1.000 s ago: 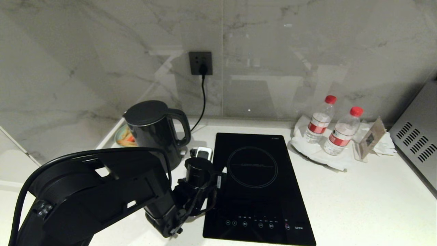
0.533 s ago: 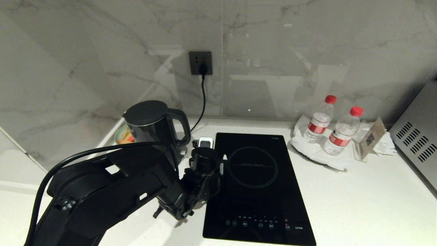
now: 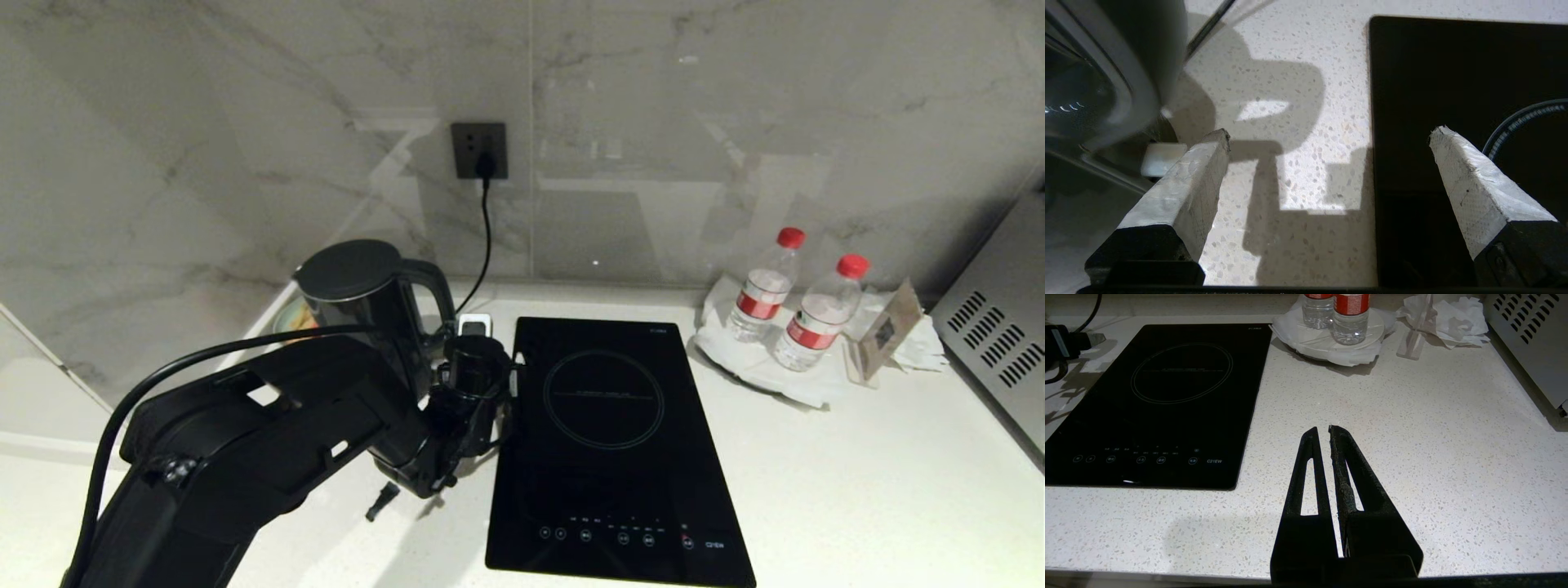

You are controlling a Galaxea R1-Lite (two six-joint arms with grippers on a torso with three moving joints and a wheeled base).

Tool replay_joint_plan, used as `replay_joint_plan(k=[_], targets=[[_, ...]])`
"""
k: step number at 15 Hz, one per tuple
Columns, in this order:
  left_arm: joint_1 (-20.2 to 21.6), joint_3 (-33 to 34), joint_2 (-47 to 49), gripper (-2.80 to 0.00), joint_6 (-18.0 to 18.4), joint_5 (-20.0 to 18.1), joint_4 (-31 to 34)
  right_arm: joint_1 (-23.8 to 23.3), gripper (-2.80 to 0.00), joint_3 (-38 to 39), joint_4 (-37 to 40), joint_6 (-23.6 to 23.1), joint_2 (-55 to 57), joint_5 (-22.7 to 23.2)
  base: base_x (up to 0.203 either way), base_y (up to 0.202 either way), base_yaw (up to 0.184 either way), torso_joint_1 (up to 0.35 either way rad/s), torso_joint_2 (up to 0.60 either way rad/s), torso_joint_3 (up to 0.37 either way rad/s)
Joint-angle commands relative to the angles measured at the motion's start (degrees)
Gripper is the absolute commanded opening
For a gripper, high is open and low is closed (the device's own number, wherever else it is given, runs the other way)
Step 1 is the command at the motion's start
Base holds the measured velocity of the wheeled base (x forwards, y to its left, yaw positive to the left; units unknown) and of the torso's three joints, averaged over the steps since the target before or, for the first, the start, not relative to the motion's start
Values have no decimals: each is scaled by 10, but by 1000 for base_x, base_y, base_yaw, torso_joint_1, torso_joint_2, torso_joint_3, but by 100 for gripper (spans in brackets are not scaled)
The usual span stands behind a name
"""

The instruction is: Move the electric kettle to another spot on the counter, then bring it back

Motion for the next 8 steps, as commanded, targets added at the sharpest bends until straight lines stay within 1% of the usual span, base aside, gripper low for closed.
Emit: replay_joint_plan(k=[1,8], targets=[[8,0,1,0,0,2,-3,0,-280,0,0,0,0,0,0,0,0,0,0,0],[13,1,15,0,1,2,-3,0,-280,0,0,0,0,0,0,0,0,0,0,0]])
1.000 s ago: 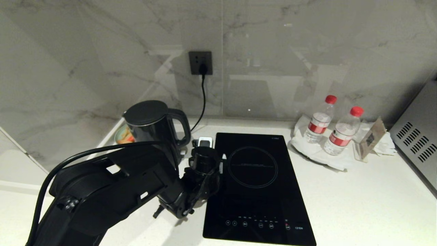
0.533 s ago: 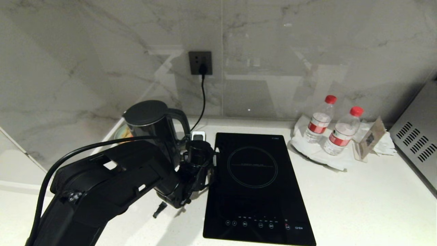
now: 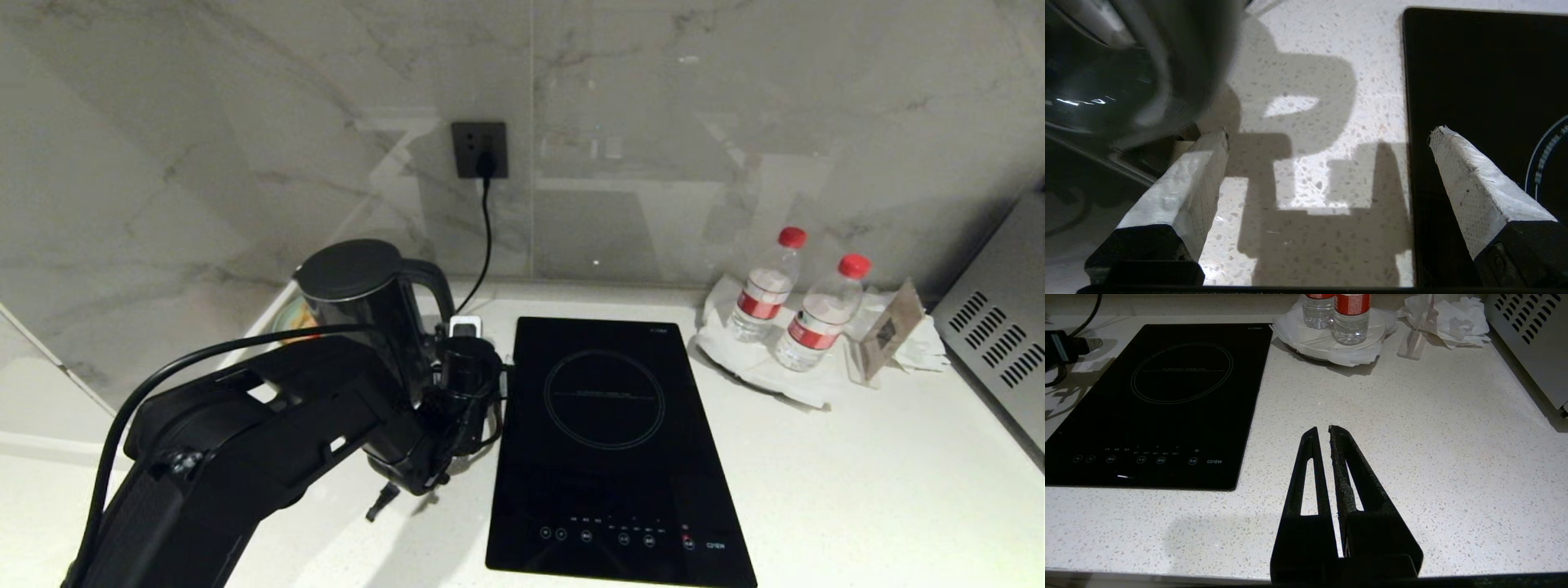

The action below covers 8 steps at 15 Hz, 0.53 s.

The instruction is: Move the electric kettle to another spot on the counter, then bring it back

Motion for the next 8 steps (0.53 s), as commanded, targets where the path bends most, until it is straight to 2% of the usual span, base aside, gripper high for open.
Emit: replay_joint_plan(k=[1,8], targets=[[0,1,7,0,-1,2,-3,0,-280,0,1,0,0,0,0,0,0,0,0,0],[-1,0,16,0,-1,1,-2,0,-280,0,1,0,0,0,0,0,0,0,0,0]])
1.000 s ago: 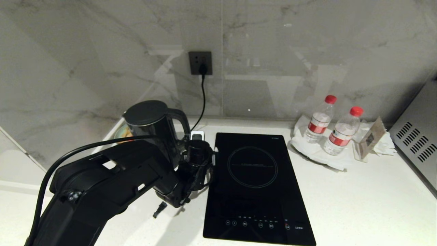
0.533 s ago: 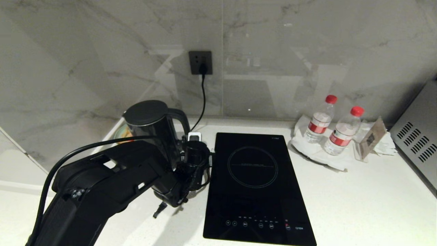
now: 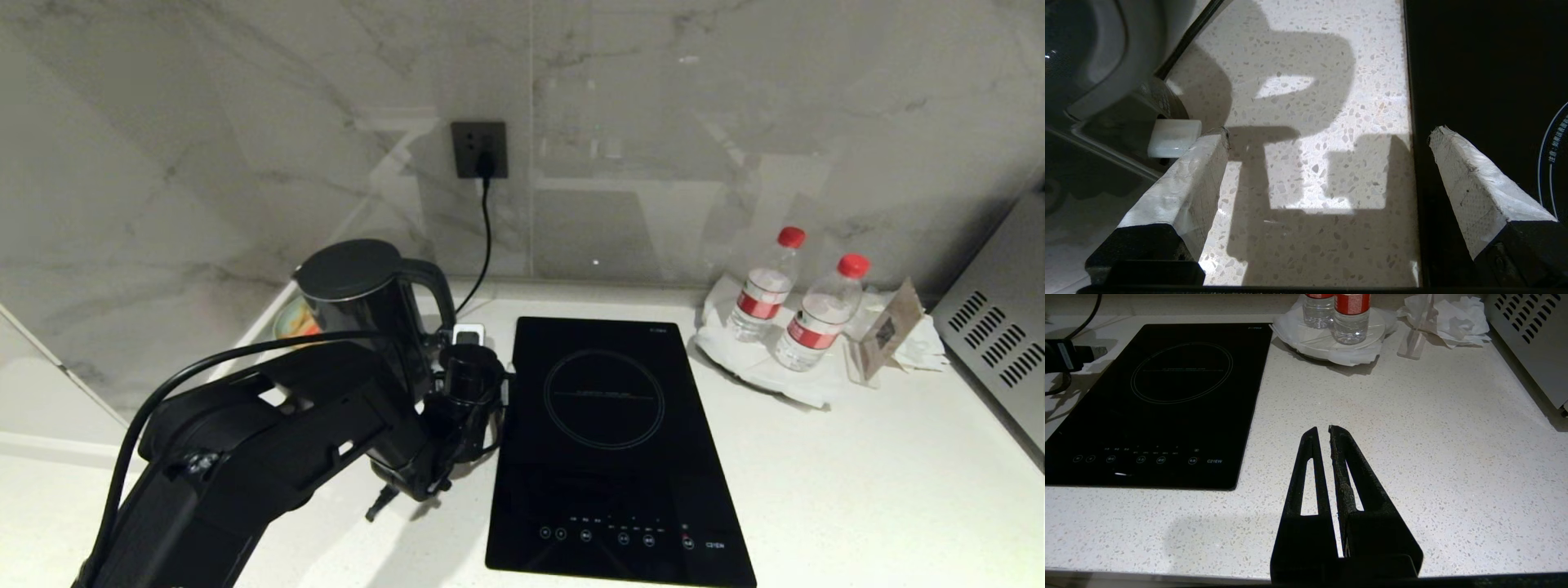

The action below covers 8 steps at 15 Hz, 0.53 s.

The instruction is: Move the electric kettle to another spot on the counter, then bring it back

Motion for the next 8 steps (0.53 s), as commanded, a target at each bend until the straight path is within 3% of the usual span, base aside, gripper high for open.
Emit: replay_joint_plan(k=[1,8], targets=[[0,-1,5,0,-1,2,-4,0,-280,0,0,0,0,0,0,0,0,0,0,0],[-9,20,-25,0,-3,2,-9,0,-280,0,0,0,0,0,0,0,0,0,0,0]])
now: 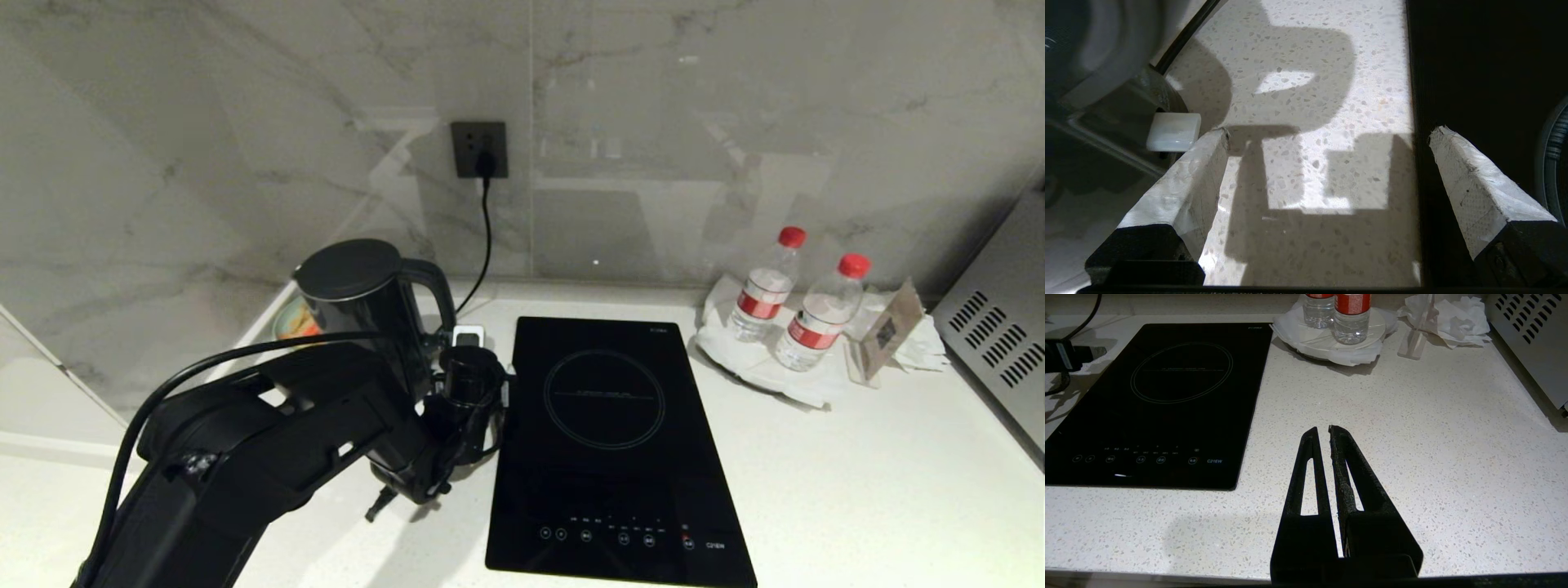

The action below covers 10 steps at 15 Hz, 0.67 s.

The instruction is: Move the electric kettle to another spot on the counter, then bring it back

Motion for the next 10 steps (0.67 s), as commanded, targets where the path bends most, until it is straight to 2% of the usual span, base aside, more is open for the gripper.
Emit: replay_joint_plan(k=[1,4,7,10], targets=[[-8,18,-30,0,0,2,-5,0,-280,0,0,0,0,0,0,0,0,0,0,0],[-7,21,-41,0,-1,31,-6,0,-280,0,0,0,0,0,0,0,0,0,0,0],[-4,13,-19,0,2,34,-48,0,-280,0,0,0,0,0,0,0,0,0,0,0],[-2,-4,1,0,4,34,-47,0,-280,0,0,0,0,0,0,0,0,0,0,0]])
